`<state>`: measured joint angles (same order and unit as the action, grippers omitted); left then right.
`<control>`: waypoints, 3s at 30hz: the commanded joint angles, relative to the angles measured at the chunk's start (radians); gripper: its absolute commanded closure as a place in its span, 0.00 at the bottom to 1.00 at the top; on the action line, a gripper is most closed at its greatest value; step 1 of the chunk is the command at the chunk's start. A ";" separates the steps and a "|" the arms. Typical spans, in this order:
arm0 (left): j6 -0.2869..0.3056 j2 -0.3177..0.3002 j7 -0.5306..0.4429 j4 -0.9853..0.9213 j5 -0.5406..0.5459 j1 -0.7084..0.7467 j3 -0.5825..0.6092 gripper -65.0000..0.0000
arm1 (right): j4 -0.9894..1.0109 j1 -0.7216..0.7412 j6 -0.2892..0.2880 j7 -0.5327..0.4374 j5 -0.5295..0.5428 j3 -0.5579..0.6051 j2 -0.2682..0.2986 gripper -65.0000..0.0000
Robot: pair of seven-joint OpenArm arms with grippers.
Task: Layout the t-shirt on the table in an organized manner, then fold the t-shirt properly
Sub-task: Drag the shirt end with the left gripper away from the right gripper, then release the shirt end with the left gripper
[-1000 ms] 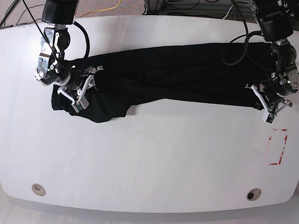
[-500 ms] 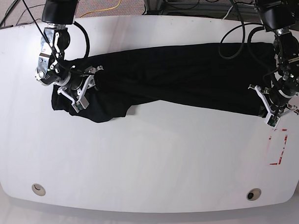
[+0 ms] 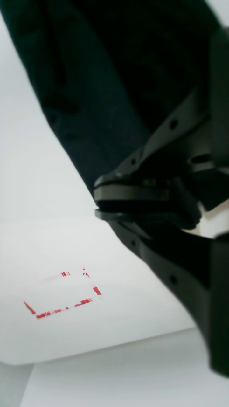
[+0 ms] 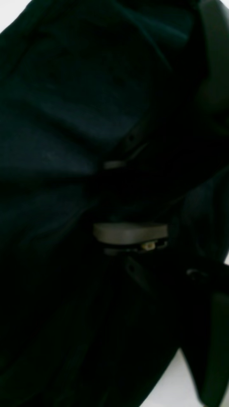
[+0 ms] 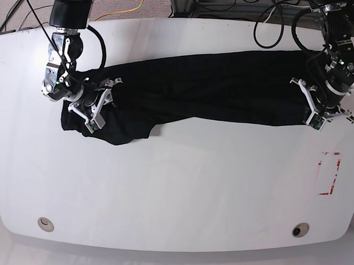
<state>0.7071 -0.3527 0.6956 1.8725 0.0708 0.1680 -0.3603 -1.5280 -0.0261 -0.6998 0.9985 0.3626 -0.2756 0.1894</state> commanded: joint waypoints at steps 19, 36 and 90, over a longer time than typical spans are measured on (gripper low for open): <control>-0.009 -0.018 -0.011 0.029 0.001 0.164 -0.102 0.98 | -0.004 0.005 0.002 0.024 -0.018 -0.001 0.008 0.70; -0.009 -0.013 0.043 -0.058 0.001 0.198 -0.102 0.42 | -0.004 0.005 0.002 0.024 -0.018 0.000 0.005 0.70; -0.009 0.022 0.310 -0.024 0.235 -0.002 -0.434 0.37 | -0.009 0.019 0.002 0.024 -0.017 -0.003 0.029 0.70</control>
<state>0.6971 -0.3492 1.0077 1.8301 0.2722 0.1692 -0.8104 -1.5276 -0.0177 -0.6998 1.0142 0.3622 -0.2749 0.2081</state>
